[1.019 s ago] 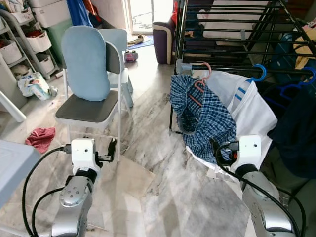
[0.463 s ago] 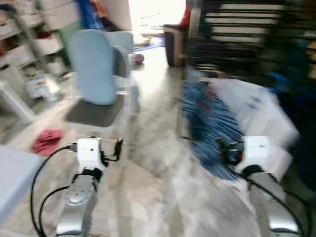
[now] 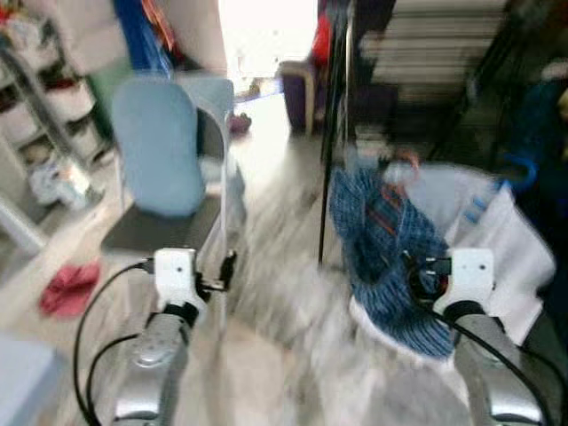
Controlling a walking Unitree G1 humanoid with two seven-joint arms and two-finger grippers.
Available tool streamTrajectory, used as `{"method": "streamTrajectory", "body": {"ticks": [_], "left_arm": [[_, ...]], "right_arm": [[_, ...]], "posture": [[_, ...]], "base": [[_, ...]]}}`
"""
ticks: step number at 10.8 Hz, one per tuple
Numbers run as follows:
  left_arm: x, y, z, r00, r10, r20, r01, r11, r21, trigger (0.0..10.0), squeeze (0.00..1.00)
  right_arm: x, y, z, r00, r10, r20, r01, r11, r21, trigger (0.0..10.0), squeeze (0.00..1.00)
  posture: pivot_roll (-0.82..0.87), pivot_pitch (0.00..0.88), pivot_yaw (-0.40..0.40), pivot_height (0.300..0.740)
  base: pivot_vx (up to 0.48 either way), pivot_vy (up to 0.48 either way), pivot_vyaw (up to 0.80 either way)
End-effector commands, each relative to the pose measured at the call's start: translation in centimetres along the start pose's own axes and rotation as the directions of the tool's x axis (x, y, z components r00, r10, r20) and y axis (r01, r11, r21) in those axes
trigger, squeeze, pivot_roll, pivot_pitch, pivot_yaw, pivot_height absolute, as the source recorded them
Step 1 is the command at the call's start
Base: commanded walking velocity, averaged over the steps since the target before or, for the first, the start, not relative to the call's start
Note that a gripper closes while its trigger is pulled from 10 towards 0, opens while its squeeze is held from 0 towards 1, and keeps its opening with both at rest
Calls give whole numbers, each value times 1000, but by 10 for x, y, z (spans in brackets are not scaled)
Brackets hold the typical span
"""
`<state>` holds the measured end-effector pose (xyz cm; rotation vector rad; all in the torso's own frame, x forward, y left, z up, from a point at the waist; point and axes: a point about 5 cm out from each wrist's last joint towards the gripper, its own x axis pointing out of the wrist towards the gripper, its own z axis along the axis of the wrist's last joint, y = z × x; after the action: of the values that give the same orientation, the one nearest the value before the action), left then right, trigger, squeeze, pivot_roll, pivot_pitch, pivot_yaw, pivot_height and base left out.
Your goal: Hang hanger
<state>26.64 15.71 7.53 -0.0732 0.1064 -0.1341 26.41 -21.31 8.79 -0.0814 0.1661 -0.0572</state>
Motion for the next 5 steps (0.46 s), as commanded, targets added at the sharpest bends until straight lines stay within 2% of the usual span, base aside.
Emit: {"method": "streamTrajectory", "body": {"ticks": [1, 2, 4, 5], "left_arm": [[-3, 10, -4, 1000, 25, -20, -24, 1000, 15, 10000, 0], [-4, 8, -7, 999, 12, -43, -11, 1000, 15, 10000, 0], [-3, 4, -8, 999, 0, -52, 4, 998, 70, 10000, 0], [-4, 5, -7, 999, 7, -42, -4, 997, 73, 10000, 0]], "right_arm": [[-4, -2, -2, 1000, -20, -7, 20, 1000, 17, 10000, 0], [-9, -8, -7, 999, -43, -22, 43, 999, 11, 10000, 0], [-8, -7, -4, 999, -41, -20, 41, 999, -9, 10000, 0], [-6, -5, -4, 999, -37, -18, 36, 999, -9, 10000, 0]], "posture": [[-175, 0, 18, 740], [-175, 0, 17, 740], [-167, 0, -3, 740], [-167, 0, -3, 740]], "base": [[292, 382, 0], [0, 330, 0], [0, 0, 0], [0, 0, 0]]}}
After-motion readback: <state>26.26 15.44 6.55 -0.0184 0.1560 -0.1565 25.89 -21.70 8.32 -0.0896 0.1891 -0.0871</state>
